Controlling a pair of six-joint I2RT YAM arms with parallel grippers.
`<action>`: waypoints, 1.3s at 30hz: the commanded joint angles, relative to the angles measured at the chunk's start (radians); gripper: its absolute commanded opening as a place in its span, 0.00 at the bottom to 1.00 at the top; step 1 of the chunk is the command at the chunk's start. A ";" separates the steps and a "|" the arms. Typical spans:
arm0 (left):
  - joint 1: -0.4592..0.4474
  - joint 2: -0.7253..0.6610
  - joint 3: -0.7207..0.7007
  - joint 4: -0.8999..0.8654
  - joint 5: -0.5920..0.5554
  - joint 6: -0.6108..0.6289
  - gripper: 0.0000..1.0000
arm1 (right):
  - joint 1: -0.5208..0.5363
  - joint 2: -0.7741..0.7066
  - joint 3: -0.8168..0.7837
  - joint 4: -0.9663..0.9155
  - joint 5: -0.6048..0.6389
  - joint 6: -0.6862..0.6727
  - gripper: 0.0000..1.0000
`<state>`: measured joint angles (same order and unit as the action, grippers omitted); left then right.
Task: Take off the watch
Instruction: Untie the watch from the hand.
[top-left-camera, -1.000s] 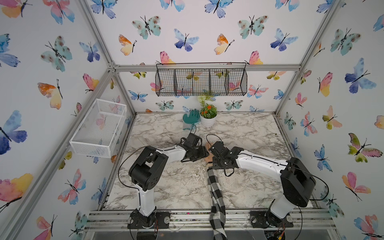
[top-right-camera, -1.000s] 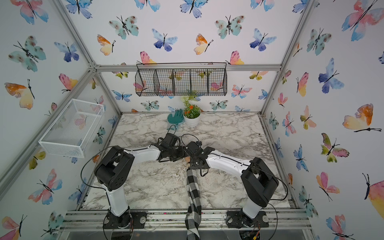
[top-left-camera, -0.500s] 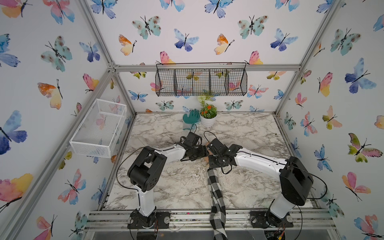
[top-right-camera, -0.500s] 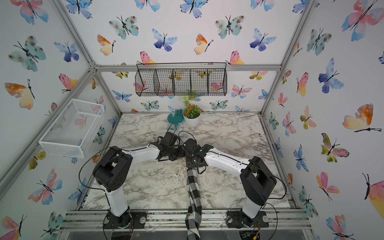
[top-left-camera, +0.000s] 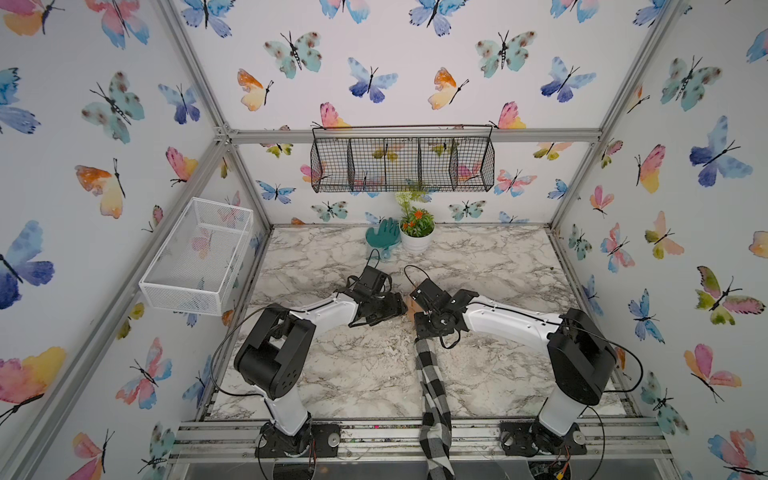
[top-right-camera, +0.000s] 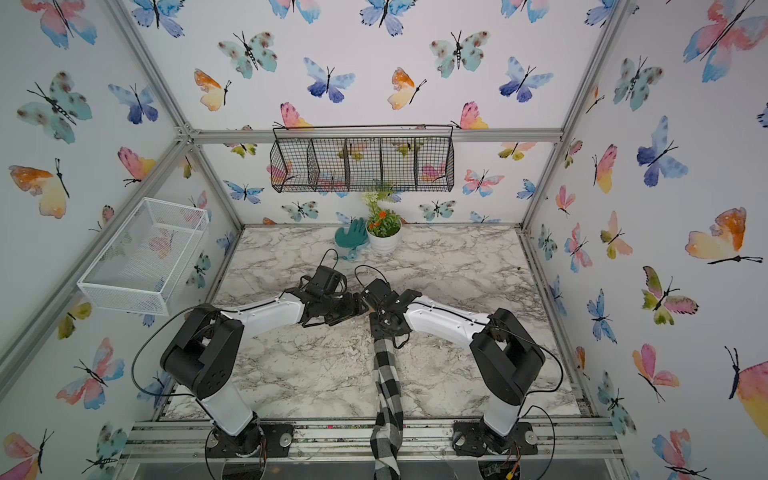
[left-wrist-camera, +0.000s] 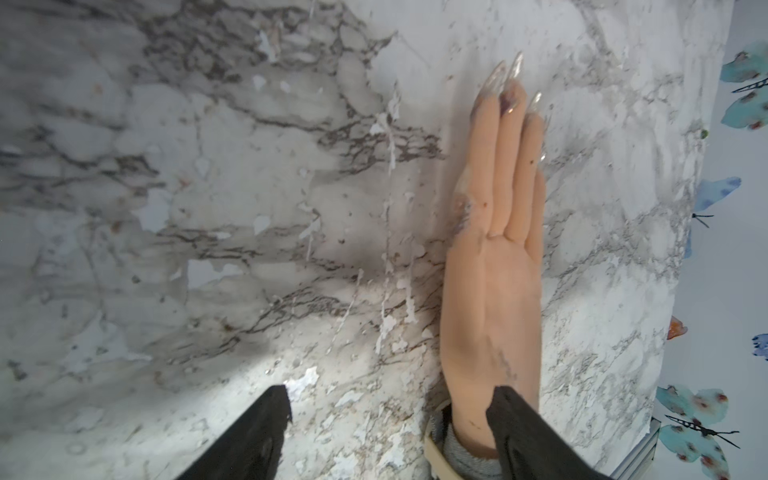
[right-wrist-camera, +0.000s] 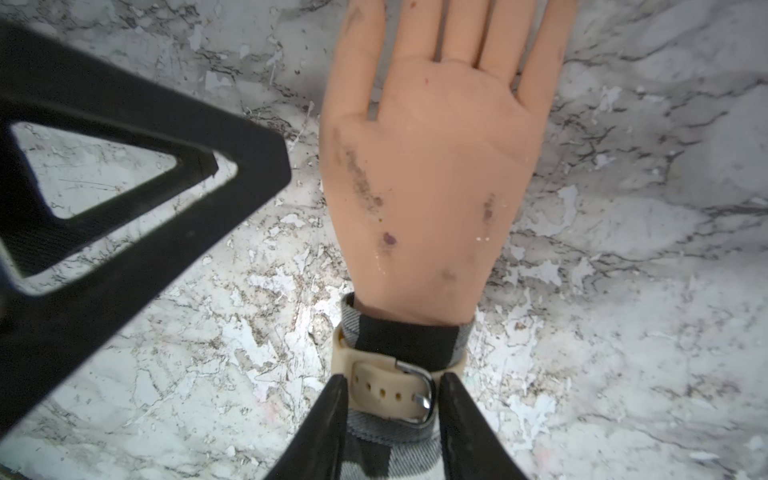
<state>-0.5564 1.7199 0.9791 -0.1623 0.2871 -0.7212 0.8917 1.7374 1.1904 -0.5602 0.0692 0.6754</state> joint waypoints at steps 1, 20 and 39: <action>-0.003 -0.029 -0.033 -0.007 0.021 0.015 0.79 | 0.007 0.027 -0.012 0.007 -0.018 -0.020 0.39; -0.046 0.079 0.049 0.087 0.043 0.005 0.78 | 0.006 0.011 -0.081 0.045 -0.002 -0.008 0.28; -0.060 0.132 -0.002 0.087 0.026 0.016 0.74 | -0.026 -0.059 -0.172 -0.028 0.124 0.138 0.44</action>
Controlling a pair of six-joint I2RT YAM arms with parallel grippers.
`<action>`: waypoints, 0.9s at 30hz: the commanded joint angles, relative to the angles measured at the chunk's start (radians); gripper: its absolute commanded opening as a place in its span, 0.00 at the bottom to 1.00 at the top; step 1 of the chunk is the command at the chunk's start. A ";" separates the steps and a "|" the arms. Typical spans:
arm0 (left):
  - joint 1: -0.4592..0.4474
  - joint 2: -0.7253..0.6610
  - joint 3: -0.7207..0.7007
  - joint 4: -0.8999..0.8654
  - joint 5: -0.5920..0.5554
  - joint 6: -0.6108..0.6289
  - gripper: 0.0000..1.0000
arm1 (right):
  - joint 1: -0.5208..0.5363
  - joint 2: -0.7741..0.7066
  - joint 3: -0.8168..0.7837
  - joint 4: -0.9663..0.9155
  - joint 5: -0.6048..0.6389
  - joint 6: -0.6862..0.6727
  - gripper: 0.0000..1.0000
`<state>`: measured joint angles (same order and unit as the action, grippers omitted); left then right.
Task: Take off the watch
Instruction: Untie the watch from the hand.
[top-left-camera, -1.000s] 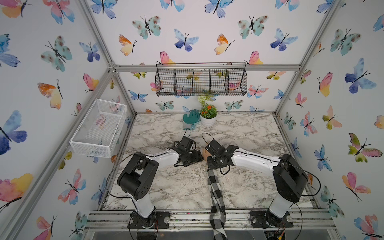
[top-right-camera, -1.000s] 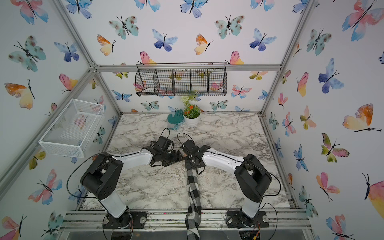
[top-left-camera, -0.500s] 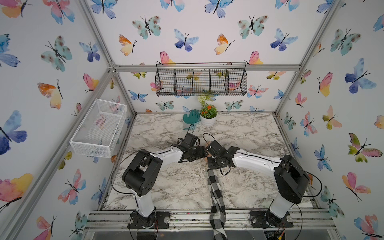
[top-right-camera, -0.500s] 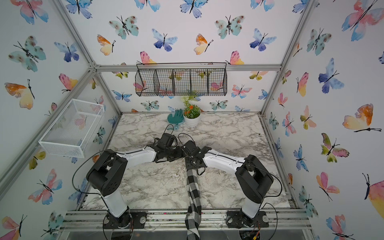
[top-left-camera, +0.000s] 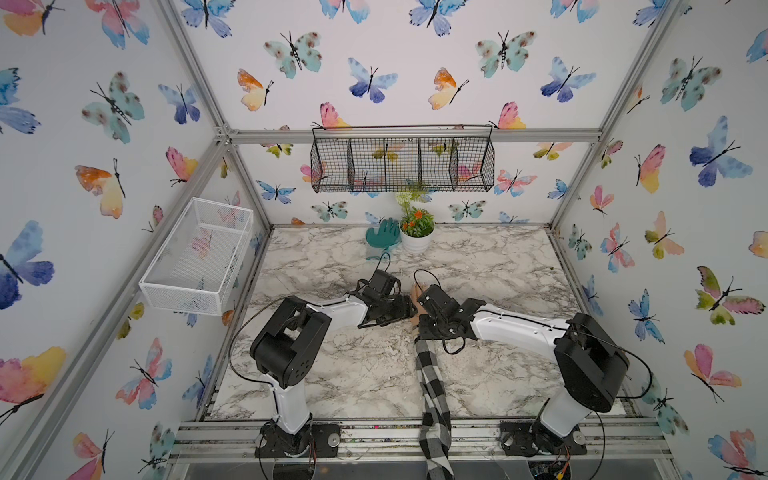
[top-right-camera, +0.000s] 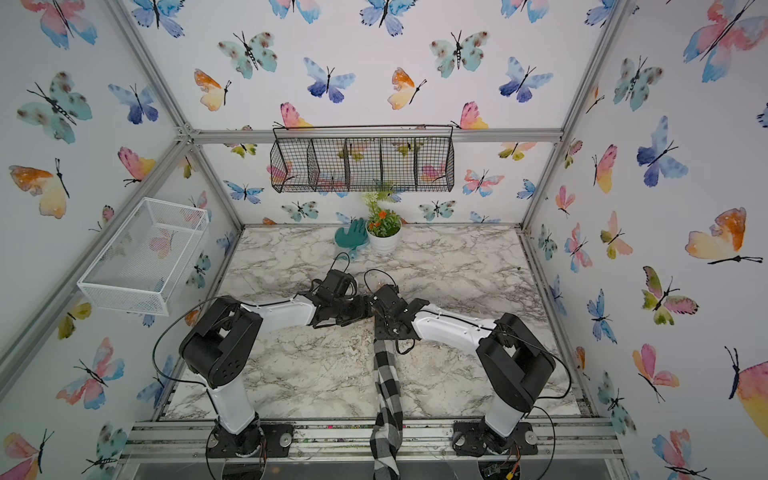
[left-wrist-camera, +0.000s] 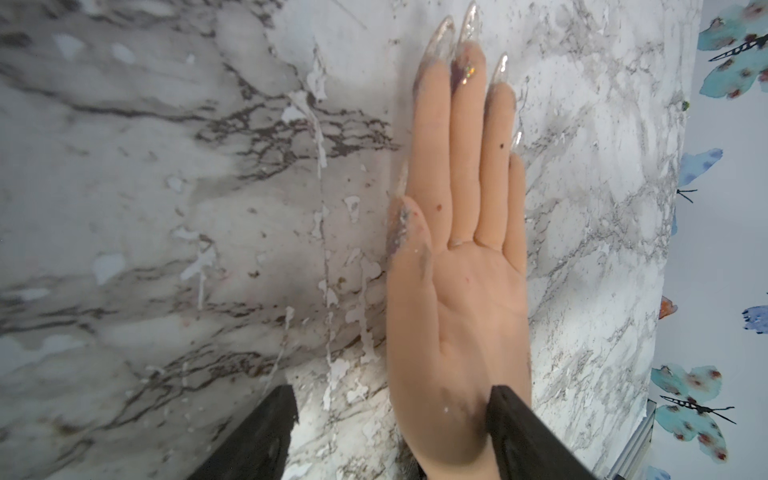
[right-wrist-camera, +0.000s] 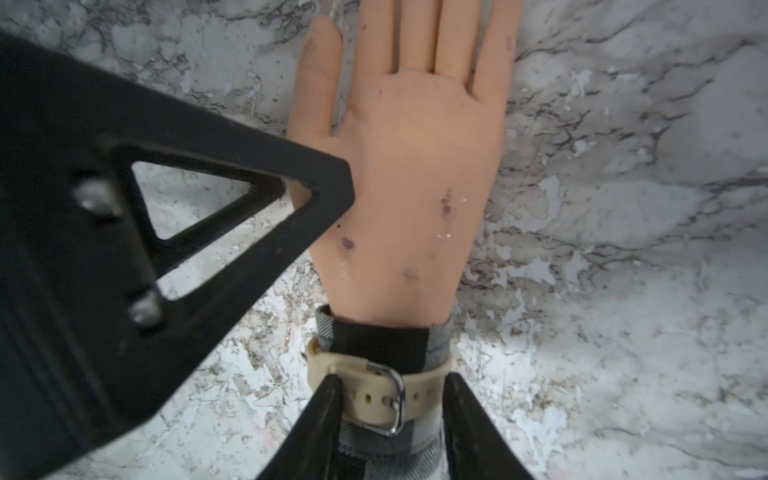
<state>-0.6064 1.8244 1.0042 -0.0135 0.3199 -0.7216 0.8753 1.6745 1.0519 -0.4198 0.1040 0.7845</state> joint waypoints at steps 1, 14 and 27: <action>-0.010 0.027 -0.027 -0.062 -0.007 0.015 0.74 | -0.010 -0.005 -0.031 -0.174 0.099 0.024 0.44; -0.018 0.033 -0.003 -0.063 -0.003 0.011 0.73 | -0.010 -0.055 0.133 -0.192 0.084 -0.064 0.31; -0.023 0.036 0.002 -0.063 -0.004 0.009 0.72 | -0.004 0.043 0.151 -0.144 -0.052 -0.116 0.31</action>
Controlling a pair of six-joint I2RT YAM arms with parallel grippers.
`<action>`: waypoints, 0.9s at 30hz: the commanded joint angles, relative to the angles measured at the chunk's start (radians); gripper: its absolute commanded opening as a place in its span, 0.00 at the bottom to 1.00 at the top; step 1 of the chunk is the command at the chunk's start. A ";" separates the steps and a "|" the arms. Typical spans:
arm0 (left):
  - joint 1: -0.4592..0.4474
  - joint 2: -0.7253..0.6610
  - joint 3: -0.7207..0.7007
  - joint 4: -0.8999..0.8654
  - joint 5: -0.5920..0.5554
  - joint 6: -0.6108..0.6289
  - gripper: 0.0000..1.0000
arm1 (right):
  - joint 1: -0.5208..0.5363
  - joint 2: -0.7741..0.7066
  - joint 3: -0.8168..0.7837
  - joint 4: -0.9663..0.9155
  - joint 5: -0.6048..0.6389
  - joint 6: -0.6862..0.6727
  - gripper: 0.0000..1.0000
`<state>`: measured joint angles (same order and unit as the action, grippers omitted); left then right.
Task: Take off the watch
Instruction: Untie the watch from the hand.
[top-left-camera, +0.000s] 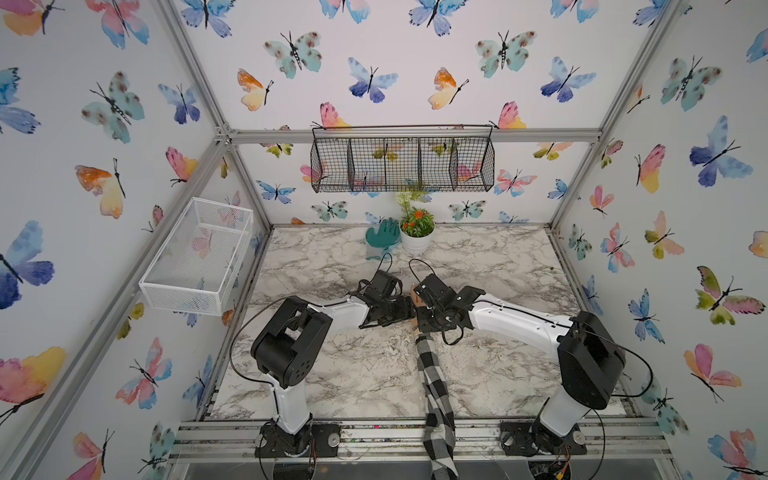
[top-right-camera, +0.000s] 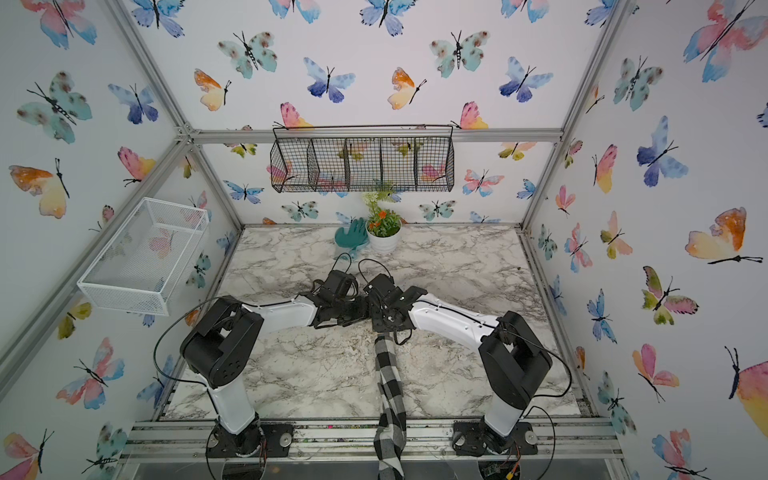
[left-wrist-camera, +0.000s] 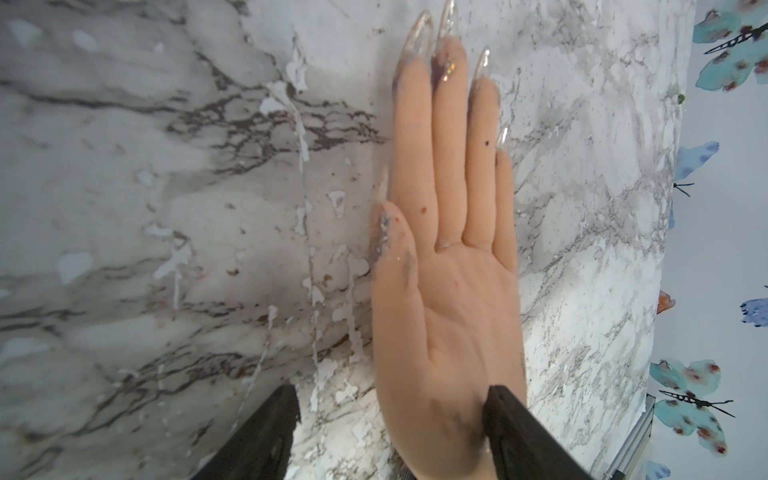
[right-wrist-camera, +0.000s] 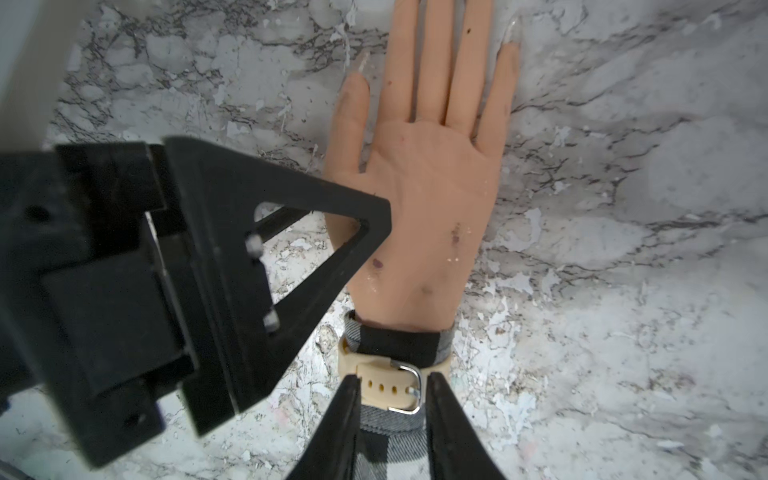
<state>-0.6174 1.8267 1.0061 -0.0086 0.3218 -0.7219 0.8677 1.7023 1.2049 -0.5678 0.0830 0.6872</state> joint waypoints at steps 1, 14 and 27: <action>-0.012 0.034 0.002 -0.069 -0.006 0.010 0.72 | 0.006 0.019 -0.002 0.005 -0.033 -0.020 0.31; -0.013 0.039 0.008 -0.068 -0.006 0.007 0.72 | 0.019 0.067 -0.013 -0.002 -0.047 -0.026 0.31; -0.013 0.042 0.011 -0.068 -0.009 0.004 0.72 | 0.040 0.106 -0.027 -0.028 -0.020 -0.038 0.28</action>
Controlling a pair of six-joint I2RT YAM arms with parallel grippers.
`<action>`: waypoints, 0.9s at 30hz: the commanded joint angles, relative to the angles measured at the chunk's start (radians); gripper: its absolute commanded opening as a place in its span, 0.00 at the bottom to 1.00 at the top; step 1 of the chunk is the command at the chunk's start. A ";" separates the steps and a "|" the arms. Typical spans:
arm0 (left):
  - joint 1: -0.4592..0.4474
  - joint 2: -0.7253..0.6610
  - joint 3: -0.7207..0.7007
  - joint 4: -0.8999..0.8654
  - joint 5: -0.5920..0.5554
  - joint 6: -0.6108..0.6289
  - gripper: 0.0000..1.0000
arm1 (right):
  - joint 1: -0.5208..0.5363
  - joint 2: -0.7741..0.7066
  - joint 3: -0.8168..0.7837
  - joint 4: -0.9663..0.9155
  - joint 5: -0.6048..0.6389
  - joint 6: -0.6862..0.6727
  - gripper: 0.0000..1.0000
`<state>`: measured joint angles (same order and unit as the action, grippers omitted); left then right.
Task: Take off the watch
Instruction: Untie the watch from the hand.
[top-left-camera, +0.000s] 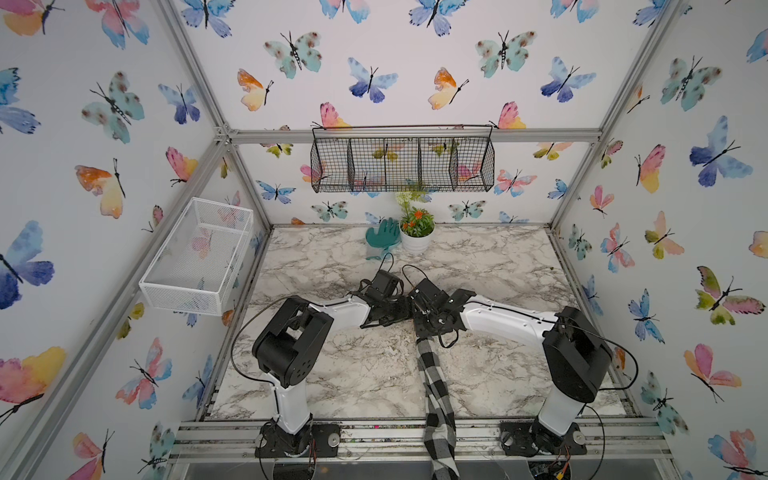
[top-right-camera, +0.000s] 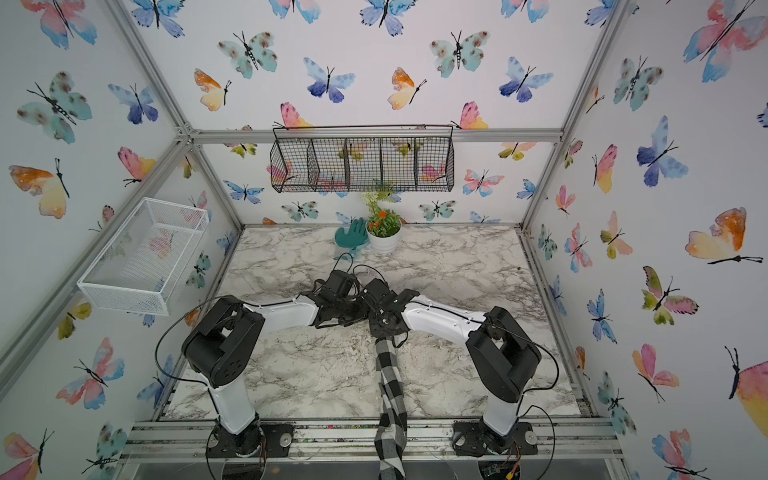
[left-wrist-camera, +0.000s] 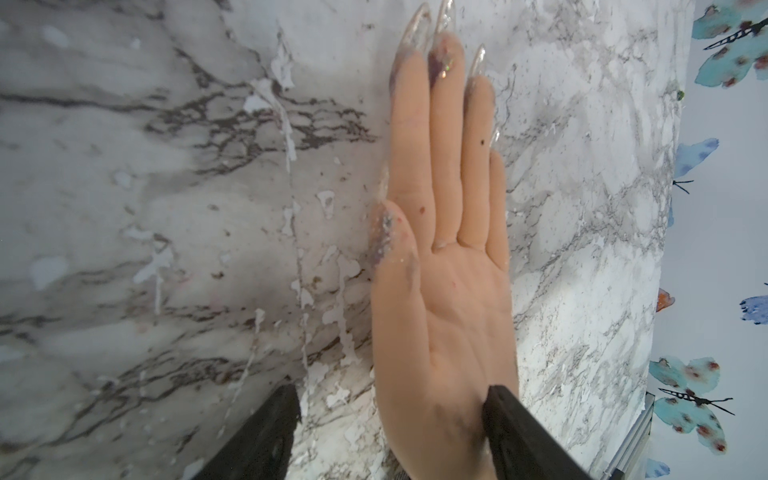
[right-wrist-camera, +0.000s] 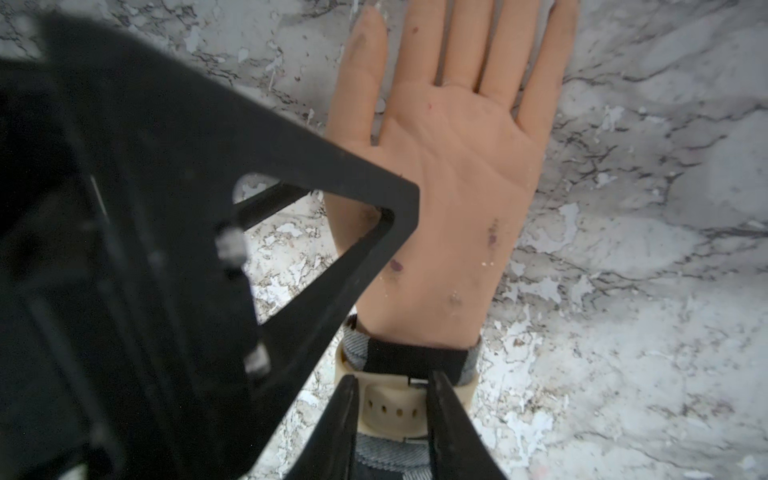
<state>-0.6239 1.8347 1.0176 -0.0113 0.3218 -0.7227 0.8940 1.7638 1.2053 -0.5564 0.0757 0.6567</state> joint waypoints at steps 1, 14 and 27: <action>-0.007 0.035 -0.002 -0.065 -0.009 0.005 0.72 | 0.014 0.041 -0.035 -0.033 -0.015 -0.006 0.27; -0.006 0.039 -0.004 -0.065 -0.011 0.005 0.72 | 0.014 0.003 -0.082 0.003 -0.013 0.009 0.02; -0.007 0.035 -0.007 -0.067 -0.012 0.006 0.72 | -0.020 -0.102 -0.077 -0.047 0.084 0.035 0.24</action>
<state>-0.6239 1.8400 1.0180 -0.0071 0.3206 -0.7227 0.8822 1.6806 1.1244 -0.5297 0.1413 0.6861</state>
